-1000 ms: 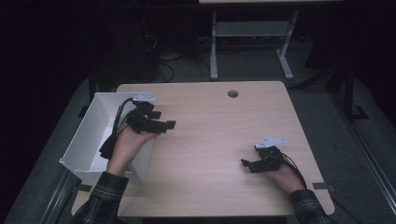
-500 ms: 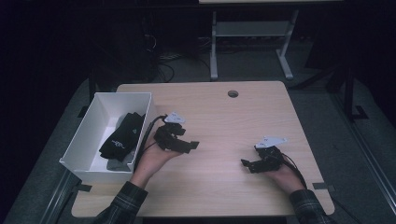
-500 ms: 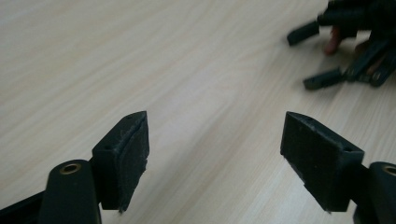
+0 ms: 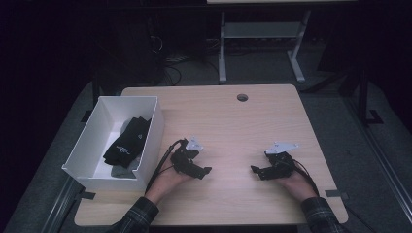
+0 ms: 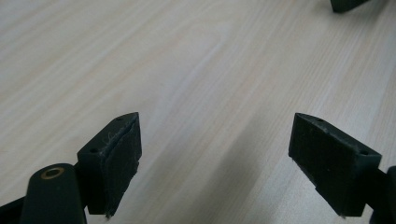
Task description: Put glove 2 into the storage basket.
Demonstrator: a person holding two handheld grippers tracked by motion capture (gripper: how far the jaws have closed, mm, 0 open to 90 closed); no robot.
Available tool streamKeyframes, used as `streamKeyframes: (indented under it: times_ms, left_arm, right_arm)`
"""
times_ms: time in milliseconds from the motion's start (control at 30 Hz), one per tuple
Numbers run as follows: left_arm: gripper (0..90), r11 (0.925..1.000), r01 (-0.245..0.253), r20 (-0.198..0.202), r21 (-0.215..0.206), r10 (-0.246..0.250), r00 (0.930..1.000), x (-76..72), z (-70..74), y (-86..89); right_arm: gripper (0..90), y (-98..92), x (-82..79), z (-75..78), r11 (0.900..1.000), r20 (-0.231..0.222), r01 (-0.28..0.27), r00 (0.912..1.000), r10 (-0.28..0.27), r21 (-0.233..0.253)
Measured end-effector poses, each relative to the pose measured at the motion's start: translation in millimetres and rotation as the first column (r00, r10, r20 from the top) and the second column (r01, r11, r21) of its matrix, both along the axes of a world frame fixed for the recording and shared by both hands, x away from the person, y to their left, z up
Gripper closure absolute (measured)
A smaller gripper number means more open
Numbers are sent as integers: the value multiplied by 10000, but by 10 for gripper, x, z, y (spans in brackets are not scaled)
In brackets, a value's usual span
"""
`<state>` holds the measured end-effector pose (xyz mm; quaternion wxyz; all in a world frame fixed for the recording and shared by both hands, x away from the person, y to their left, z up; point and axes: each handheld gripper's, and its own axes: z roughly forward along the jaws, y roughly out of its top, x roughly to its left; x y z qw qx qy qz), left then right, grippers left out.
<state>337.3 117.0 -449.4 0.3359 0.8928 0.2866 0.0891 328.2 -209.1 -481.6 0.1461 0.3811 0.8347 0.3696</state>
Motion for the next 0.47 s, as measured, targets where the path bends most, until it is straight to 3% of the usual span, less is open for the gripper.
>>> streamKeyframes:
  times_ms: [67,200,267,467]
  left_arm:
    - [166,9996,122,109,238,-125,9999,-8,-61,-4]
    - [163,9986,217,-143,491,-210,9997,-22,-159,-14]
    - [153,9975,290,-1,637,-290,9996,-43,-161,-27]
    - [153,9980,341,69,526,-345,9994,-53,-172,-18]
  right_arm:
    - [172,0,0,0,10000,-1,-1,10000,1,-4]
    - [172,0,0,0,10000,-3,2,10000,-2,-2]
    - [172,-1,0,1,10000,-3,-13,10000,13,-15]
    - [172,0,0,1,10000,-8,-10,10000,10,-20]
